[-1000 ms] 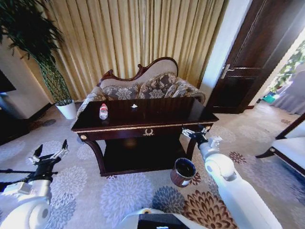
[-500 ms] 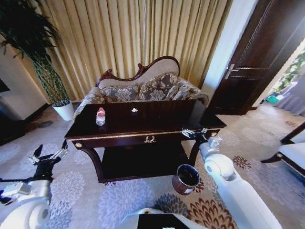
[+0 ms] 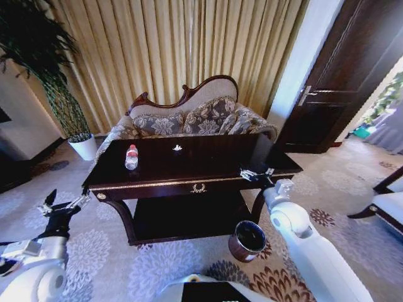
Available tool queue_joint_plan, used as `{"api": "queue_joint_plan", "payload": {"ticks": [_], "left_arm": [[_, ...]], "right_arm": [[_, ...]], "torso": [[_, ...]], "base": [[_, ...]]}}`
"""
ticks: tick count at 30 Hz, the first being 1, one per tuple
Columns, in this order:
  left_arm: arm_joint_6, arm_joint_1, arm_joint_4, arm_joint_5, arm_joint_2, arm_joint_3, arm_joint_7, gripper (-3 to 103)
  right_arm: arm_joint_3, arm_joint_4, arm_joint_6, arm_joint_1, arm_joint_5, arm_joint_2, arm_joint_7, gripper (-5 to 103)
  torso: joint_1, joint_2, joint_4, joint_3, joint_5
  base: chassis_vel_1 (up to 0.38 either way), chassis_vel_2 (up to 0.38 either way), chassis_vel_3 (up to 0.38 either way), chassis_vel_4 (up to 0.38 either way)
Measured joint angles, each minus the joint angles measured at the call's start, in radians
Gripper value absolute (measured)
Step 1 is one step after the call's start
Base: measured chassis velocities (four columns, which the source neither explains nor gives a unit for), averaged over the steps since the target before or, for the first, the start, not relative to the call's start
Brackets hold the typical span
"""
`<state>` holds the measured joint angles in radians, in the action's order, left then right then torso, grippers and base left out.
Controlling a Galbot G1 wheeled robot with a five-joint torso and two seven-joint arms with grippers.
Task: Move to the front of the table and place the trash on the table into the trash bin.
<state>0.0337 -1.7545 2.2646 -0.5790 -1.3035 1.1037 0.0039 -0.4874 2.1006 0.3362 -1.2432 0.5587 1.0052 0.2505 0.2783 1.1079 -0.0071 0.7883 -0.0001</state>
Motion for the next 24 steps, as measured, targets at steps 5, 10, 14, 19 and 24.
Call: {"api": "queue_joint_plan", "payload": {"ticks": [5, 10, 14, 19, 24], "left_arm": [[0.016, 0.000, 0.005, 0.000, 0.004, 0.000, -0.003, 100], [0.040, 0.002, 0.011, 0.000, 0.011, 0.000, -0.016, 100], [0.063, 0.004, 0.021, -0.013, 0.017, 0.002, -0.021, 100], [0.088, 0.008, 0.031, -0.024, 0.029, 0.008, -0.025, 100], [0.089, 0.011, 0.030, -0.024, 0.032, 0.009, -0.030, 100]], "right_arm": [[0.004, 0.000, 0.000, 0.001, 0.000, -0.001, -0.001, 100], [0.012, 0.004, 0.000, 0.003, 0.010, -0.002, -0.001, 100], [0.018, 0.006, 0.004, 0.008, 0.022, -0.002, -0.001, 100], [0.027, 0.015, 0.015, 0.016, 0.053, -0.009, -0.001, 100], [0.058, 0.035, 0.047, 0.034, 0.112, -0.034, -0.007, 100]], "torso": [[0.000, 0.000, 0.0000, 0.000, 0.0000], [0.000, 0.000, 0.0001, 0.000, 0.0000], [0.000, 0.000, 0.0001, 0.000, 0.0000], [0.000, 0.000, 0.0000, 0.000, 0.0000], [0.000, 0.000, 0.0000, 0.000, -0.0001]], "base": [[-0.093, 0.091, 0.097, -0.103], [-0.079, 0.077, 0.072, -0.073], [-0.042, 0.037, 0.047, -0.056], [-0.024, 0.029, 0.033, -0.039], [0.000, 0.000, 0.000, 0.000]]}}
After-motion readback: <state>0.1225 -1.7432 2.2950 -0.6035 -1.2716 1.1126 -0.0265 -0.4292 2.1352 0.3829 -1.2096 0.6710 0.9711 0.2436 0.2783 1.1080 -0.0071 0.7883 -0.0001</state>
